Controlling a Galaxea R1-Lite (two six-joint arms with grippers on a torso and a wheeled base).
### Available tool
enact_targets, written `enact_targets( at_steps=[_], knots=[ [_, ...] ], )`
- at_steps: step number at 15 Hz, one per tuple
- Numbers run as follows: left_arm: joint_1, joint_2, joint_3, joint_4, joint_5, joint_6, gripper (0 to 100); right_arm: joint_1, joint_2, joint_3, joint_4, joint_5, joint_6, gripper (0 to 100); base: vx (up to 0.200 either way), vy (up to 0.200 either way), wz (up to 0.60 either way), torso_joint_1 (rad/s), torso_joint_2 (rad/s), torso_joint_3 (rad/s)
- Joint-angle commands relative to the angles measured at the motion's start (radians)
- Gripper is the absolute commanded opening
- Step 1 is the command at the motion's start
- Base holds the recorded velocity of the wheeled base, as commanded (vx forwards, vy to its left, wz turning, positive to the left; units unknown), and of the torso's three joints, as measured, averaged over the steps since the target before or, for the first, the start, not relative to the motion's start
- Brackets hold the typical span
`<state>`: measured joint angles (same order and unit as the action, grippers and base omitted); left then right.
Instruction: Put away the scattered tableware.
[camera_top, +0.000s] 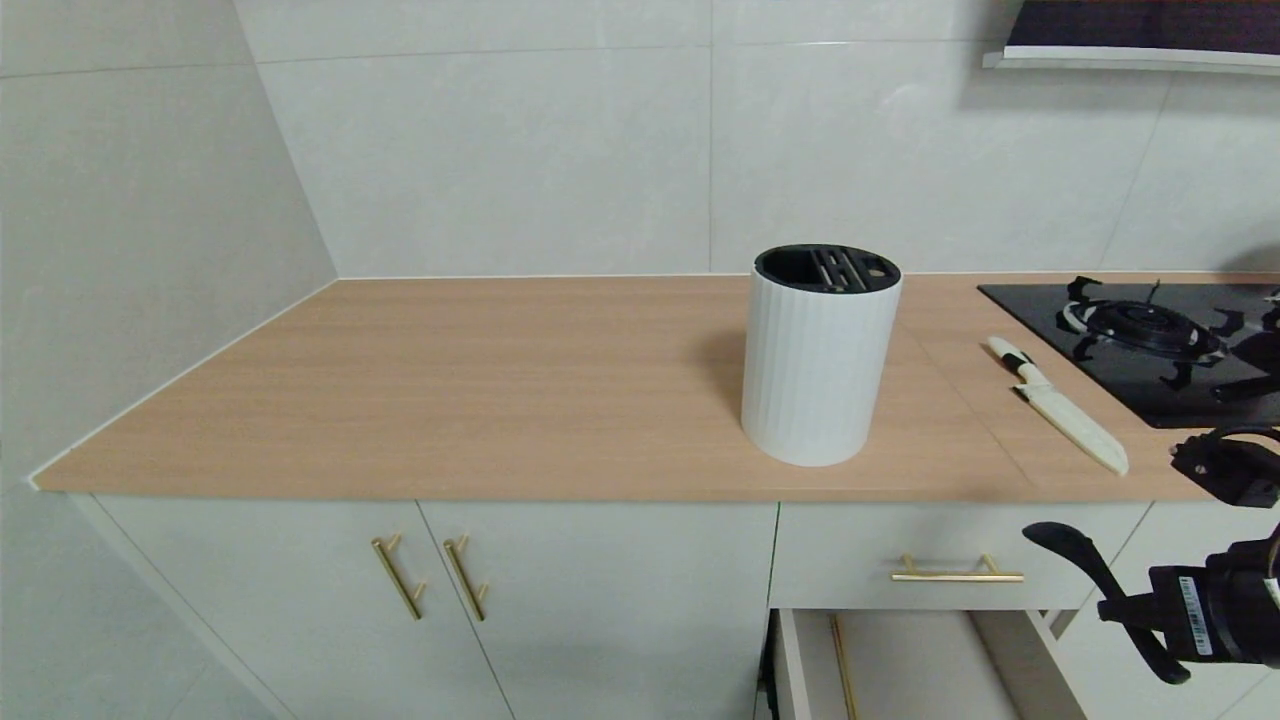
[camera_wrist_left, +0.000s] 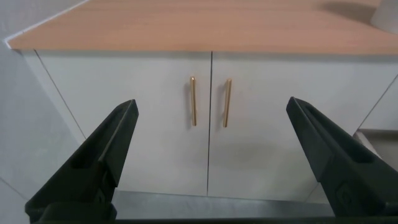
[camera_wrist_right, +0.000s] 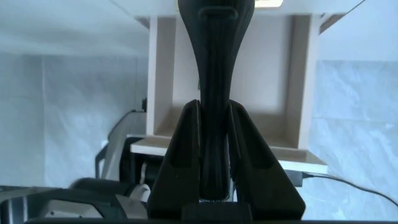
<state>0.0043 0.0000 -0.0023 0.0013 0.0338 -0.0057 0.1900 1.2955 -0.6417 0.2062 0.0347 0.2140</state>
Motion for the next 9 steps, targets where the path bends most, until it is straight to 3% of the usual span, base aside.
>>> enact_targets(
  at_steps=[1, 9],
  knots=[
    [0.0, 0.0, 0.001, 0.0, 0.001, 0.0, 100, 0.025, 0.025, 0.053, -0.041, -0.001, -0.004, 0, 0.0, 0.0, 0.0, -0.178, 0.48, 0.286],
    [0.0, 0.0, 0.001, 0.0, 0.001, 0.0, 100, 0.046, 0.113, 0.108, -0.113, -0.004, -0.008, 0, 0.0, 0.0, 0.0, -0.171, 0.48, 0.308]
  ],
)
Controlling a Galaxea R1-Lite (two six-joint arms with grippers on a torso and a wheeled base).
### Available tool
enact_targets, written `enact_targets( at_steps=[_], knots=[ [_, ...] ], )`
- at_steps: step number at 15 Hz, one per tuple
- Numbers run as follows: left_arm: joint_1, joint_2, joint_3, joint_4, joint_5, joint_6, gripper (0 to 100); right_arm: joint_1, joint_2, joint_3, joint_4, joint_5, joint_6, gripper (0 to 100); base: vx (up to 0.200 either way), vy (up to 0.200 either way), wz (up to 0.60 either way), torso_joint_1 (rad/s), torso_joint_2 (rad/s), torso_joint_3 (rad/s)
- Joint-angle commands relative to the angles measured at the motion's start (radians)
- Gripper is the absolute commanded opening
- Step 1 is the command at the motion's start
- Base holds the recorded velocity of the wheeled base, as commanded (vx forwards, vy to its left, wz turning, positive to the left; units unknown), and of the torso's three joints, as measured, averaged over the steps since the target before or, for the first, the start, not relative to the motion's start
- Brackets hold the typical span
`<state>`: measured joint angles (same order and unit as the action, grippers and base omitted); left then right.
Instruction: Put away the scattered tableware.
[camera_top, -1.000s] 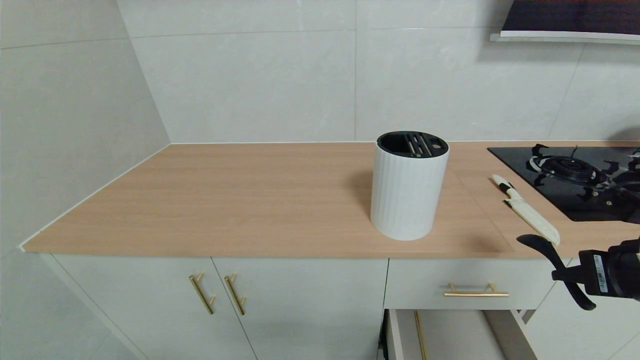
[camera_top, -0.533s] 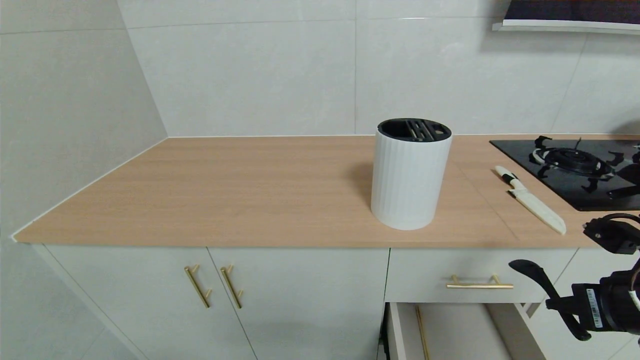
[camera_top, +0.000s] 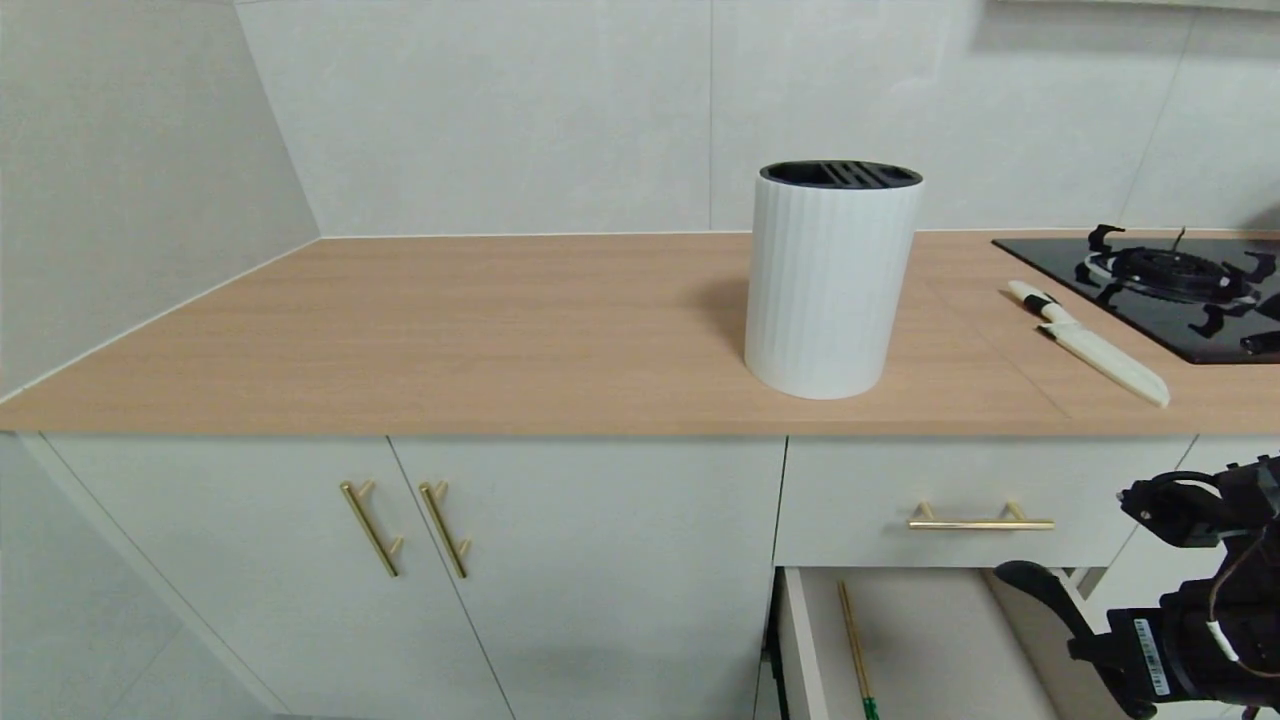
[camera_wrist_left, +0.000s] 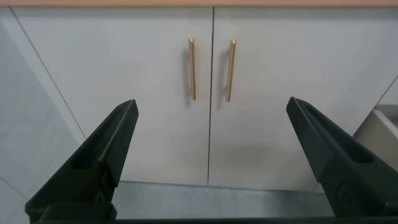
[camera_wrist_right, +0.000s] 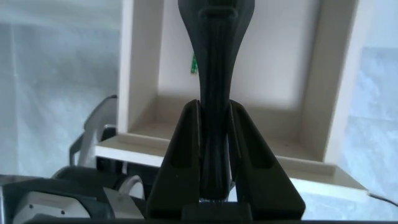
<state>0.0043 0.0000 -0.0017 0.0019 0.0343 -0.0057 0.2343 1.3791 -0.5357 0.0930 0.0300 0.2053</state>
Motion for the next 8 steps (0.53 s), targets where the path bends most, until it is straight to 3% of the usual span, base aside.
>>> enact_targets(
  at_steps=[1, 8],
  knots=[
    [0.0, 0.0, 0.0, -0.002, 0.001, 0.0, 100, 0.002, 0.043, 0.002, -0.002, -0.005, 0.0, 0, 0.0, 0.0, 0.0, -0.144, 0.47, 0.334],
    [0.0, 0.0, 0.0, 0.0, 0.001, 0.0, 100, 0.0, 0.169, 0.06, -0.164, -0.061, 0.002, 0, 0.0, 0.0, 0.0, -0.108, 0.46, 0.342]
  ],
)
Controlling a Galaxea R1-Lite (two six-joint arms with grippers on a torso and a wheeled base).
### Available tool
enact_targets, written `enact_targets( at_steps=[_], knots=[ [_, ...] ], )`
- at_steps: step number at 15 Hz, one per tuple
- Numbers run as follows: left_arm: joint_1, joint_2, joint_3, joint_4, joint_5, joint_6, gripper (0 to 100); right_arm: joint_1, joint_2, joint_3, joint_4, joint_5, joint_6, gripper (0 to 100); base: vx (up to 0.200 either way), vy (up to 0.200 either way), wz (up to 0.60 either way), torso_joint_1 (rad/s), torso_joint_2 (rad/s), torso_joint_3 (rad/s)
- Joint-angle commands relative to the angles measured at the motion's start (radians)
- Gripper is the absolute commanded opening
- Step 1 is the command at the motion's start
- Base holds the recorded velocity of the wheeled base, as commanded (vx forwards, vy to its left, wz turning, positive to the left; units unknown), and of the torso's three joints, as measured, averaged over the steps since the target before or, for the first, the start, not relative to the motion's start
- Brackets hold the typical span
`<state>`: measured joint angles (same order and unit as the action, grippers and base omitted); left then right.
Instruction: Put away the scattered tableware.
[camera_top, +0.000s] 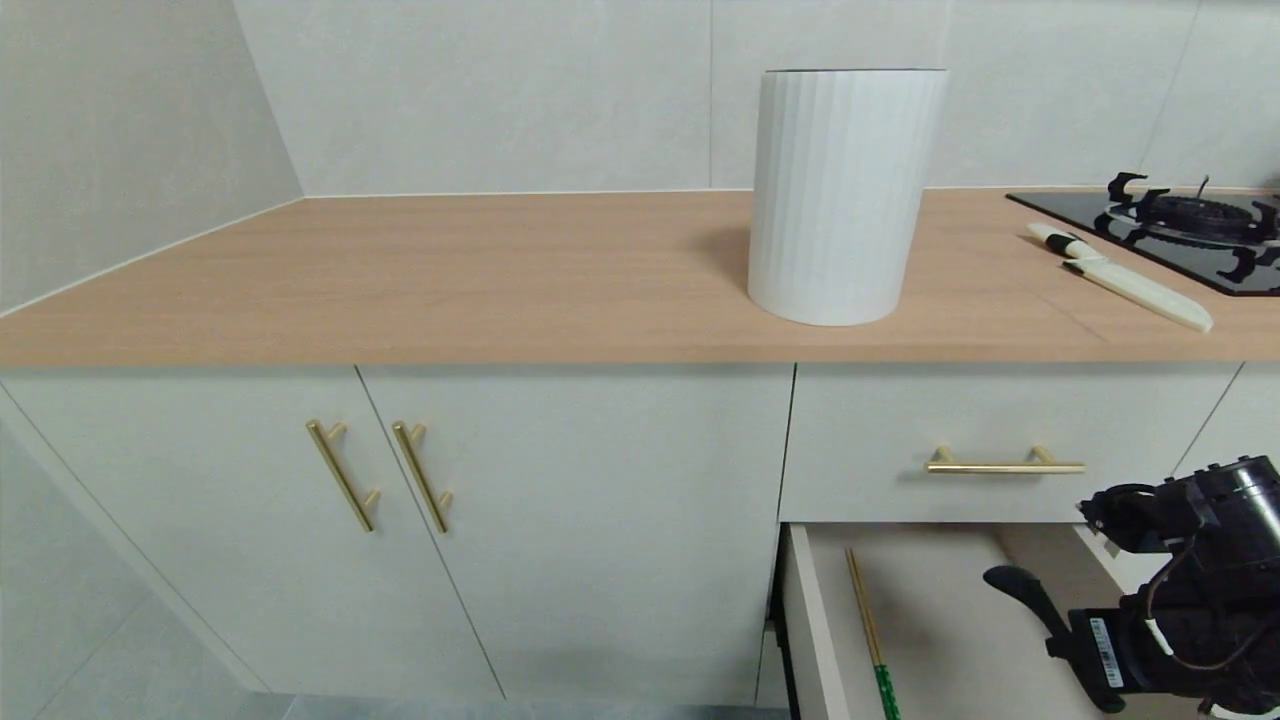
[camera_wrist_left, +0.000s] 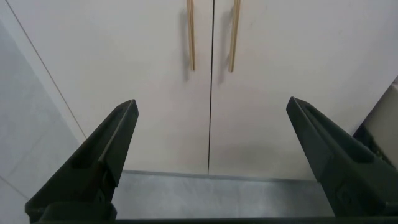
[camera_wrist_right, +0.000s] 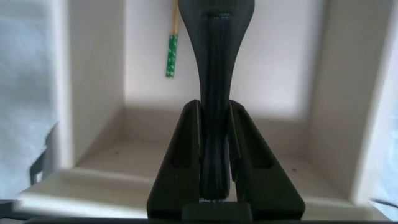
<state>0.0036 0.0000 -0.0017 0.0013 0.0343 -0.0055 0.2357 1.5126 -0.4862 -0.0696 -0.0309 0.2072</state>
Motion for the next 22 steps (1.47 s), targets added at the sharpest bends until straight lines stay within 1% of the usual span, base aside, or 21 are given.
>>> enact_targets(
  at_steps=[1, 4, 6, 8, 10, 11, 12, 13, 15, 16, 18, 20, 22],
  knots=[
    [0.001, 0.0, 0.0, -0.001, -0.001, -0.001, 100, -0.001, 0.035, 0.011, -0.003, 0.0, 0.0, 0, 0.0, 0.0, 0.0, -0.046, 0.44, 0.373],
    [0.001, 0.0, 0.0, 0.0, 0.001, -0.001, 100, -0.001, 0.035, 0.009, -0.004, 0.0, 0.0, 0, 0.0, 0.0, 0.0, -0.027, 0.3, 0.269],
    [0.001, 0.0, 0.0, 0.0, -0.001, -0.001, 100, -0.001, 0.029, 0.003, -0.004, -0.001, -0.002, 0, 0.0, 0.0, 0.0, -0.005, 0.07, 0.063],
    [0.001, 0.0, 0.0, 0.0, -0.001, -0.001, 100, -0.001, 0.057, -0.042, -0.004, 0.0, -0.008, 0, 0.0, 0.0, 0.0, 0.0, 0.0, 0.0],
    [0.001, 0.0, 0.0, -0.001, -0.001, -0.001, 100, -0.001, 0.146, -0.109, -0.004, 0.0, -0.017, 0, 0.0, 0.0, 0.0, 0.0, 0.0, 0.0],
    [0.001, 0.0, 0.0, -0.001, 0.001, -0.001, 100, -0.003, 0.259, -0.192, -0.003, -0.006, -0.017, 0, 0.0, 0.0, 0.0, 0.0, 0.0, 0.0],
    [0.001, 0.0, 0.0, 0.0, -0.001, -0.001, 100, -0.004, 0.321, -0.227, -0.004, -0.02, -0.015, 0, 0.0, 0.0, 0.0, 0.0, 0.0, 0.0],
    [0.001, 0.0, 0.0, 0.0, 0.001, -0.001, 100, -0.003, 0.383, -0.256, -0.004, -0.026, -0.012, 0, 0.0, 0.0, 0.0, 0.0, 0.0, 0.0],
    [0.001, 0.0, 0.0, 0.0, -0.001, -0.001, 100, -0.003, 0.471, -0.269, -0.01, -0.035, -0.012, 0, 0.0, 0.0, 0.0, 0.0, 0.0, 0.0],
    [0.001, 0.0, 0.0, 0.0, 0.001, -0.001, 100, -0.003, 0.518, -0.262, -0.062, -0.043, -0.011, 0, 0.0, 0.0, 0.0, 0.0, 0.0, 0.0],
    [0.001, 0.0, 0.0, 0.0, 0.001, -0.001, 100, -0.003, 0.614, -0.216, -0.225, -0.05, -0.014, 0, 0.0, 0.0, 0.0, 0.0, 0.0, 0.0],
    [0.001, 0.0, 0.0, 0.0, -0.001, -0.001, 100, -0.003, 0.689, -0.186, -0.355, -0.075, -0.019, 0, 0.0, 0.0, 0.0, 0.0, 0.0, 0.0],
    [0.001, 0.0, 0.0, 0.0, -0.001, -0.001, 100, -0.003, 0.706, -0.178, -0.381, -0.078, -0.022, 0, 0.0, 0.0, 0.0, 0.0, 0.0, 0.0]
  ],
)
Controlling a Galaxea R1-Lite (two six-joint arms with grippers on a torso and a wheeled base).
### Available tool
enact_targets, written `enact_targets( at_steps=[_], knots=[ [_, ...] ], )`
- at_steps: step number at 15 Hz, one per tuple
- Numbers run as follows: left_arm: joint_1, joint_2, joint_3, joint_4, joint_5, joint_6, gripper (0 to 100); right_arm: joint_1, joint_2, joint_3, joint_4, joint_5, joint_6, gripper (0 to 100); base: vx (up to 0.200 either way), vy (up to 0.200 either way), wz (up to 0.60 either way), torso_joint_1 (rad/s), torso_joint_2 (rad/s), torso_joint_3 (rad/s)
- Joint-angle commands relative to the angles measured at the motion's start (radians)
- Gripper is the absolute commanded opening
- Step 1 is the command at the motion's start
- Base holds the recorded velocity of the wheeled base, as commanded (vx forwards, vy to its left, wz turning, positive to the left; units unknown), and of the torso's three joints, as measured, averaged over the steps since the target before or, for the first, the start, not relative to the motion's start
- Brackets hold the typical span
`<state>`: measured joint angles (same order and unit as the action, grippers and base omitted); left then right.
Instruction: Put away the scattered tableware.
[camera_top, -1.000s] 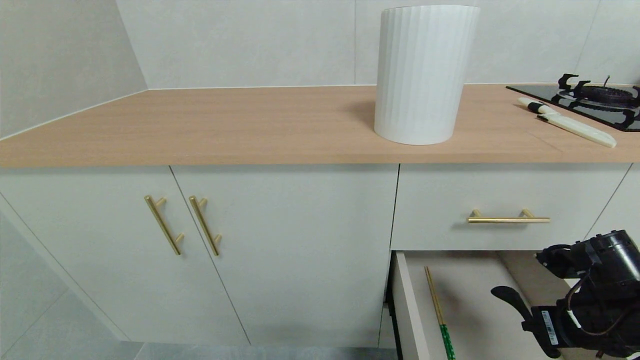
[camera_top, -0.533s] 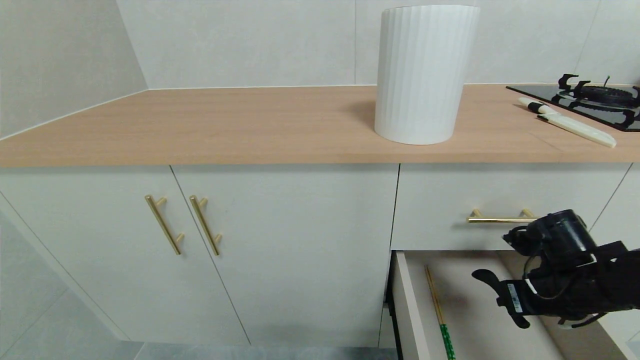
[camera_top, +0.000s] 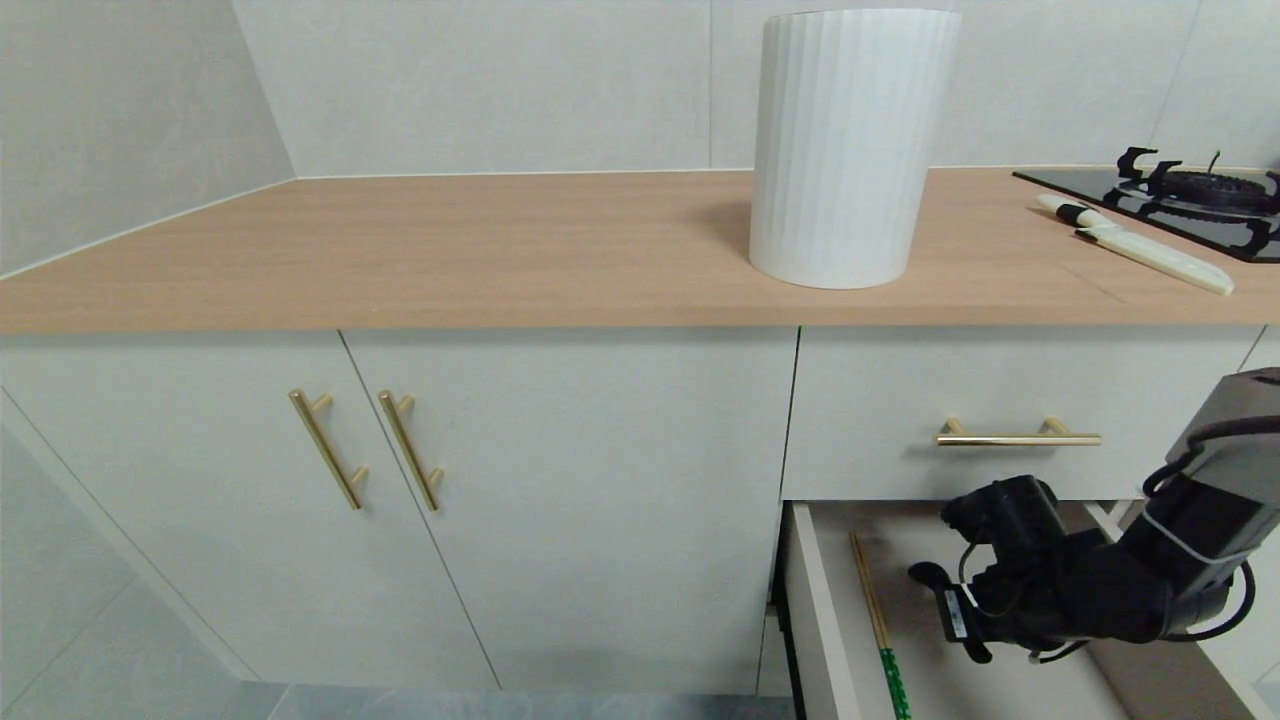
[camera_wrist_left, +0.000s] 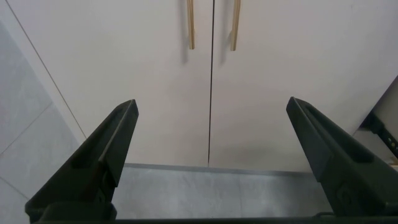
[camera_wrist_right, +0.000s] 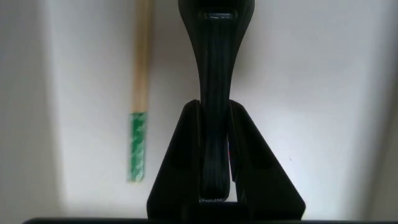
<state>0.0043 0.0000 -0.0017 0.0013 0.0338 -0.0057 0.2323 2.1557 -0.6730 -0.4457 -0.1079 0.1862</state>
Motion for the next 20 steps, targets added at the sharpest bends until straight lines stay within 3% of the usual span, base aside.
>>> enact_targets(
  at_steps=[1, 6, 7, 13, 20],
  knots=[
    [0.0, 0.0, 0.0, -0.001, 0.0, 0.0, 100, -0.001, 0.076, 0.004, -0.013, -0.003, -0.002, 0, 0.0, 0.0, 0.0, 0.0, 0.0, 0.0],
    [0.0, 0.0, 0.0, -0.001, 0.001, 0.0, 100, -0.005, 0.113, 0.003, -0.073, -0.036, -0.004, 0, 0.0, 0.0, 0.0, 0.0, 0.0, 0.0],
    [0.0, 0.0, 0.0, 0.0, 0.001, 0.0, 100, -0.005, 0.113, 0.001, -0.074, -0.036, -0.004, 100, 0.0, 0.0, 0.0, 0.0, 0.0, 0.0],
    [0.0, 0.0, 0.0, 0.0, 0.0, 0.0, 100, -0.016, 0.067, 0.015, -0.1, -0.035, -0.001, 100, 0.0, 0.0, 0.0, 0.0, 0.0, 0.0],
    [0.0, 0.0, 0.0, -0.001, 0.001, 0.0, 100, 0.021, -0.468, 0.219, -0.034, -0.042, 0.001, 100, 0.0, 0.0, 0.0, 0.0, 0.0, 0.0]
  ],
)
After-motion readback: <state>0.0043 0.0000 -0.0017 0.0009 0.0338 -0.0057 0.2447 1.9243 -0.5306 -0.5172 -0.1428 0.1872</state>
